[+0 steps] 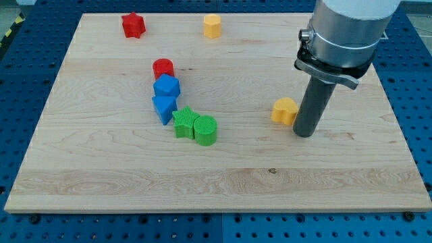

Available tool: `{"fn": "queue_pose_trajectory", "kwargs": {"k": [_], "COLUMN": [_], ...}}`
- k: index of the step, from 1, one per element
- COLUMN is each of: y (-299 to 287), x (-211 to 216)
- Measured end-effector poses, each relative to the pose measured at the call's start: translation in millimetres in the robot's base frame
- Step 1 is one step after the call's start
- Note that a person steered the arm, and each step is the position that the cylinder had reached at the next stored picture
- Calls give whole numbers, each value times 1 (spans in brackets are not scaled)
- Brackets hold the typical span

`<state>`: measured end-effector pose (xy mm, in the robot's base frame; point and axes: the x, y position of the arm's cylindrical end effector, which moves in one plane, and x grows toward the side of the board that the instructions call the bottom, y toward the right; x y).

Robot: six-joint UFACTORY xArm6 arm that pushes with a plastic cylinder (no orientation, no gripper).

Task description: Put the heart parallel to red circle

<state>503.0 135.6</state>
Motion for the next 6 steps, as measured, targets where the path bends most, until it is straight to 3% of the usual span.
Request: {"fn": "queue_pose_trajectory", "kwargs": {"k": [2,3,4,6], "y": [-15,-48,-45,-19], "x": [15,-2,-26,-15]}}
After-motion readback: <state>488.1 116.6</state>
